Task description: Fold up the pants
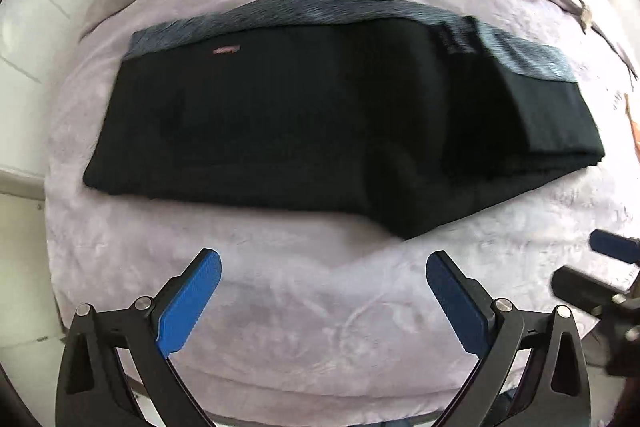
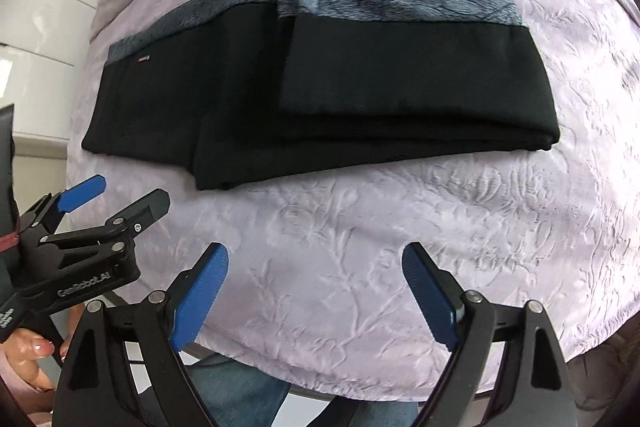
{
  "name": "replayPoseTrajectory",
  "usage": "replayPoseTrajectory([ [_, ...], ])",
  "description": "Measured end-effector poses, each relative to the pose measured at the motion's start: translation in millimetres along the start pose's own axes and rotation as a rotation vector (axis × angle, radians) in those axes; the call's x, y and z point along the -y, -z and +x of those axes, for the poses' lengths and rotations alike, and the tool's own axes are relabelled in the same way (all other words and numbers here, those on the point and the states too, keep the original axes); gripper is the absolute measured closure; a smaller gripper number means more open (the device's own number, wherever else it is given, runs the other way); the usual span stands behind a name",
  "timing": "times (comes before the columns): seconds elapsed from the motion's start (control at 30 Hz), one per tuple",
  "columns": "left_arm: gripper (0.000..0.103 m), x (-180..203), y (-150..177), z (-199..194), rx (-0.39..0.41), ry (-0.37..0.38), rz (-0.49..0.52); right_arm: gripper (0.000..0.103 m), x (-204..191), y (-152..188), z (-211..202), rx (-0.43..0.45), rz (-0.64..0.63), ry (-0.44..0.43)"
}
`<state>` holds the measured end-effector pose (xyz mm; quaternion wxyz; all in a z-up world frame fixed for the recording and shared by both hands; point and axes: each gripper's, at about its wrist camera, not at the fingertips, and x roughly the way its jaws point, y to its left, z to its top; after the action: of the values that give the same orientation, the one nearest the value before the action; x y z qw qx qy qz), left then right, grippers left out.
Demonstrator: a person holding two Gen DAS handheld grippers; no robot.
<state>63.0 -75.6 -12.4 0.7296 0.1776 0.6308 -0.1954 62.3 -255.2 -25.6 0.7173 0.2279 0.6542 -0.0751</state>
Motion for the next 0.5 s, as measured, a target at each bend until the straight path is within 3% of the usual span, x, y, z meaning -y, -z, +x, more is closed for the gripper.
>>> replayPoseTrajectory([
  [0.5, 0.000, -79, 7, -3, 0.029, 0.047, -0.170, 0.012, -49, -13, -5, 0.008, -0.075, 0.045],
])
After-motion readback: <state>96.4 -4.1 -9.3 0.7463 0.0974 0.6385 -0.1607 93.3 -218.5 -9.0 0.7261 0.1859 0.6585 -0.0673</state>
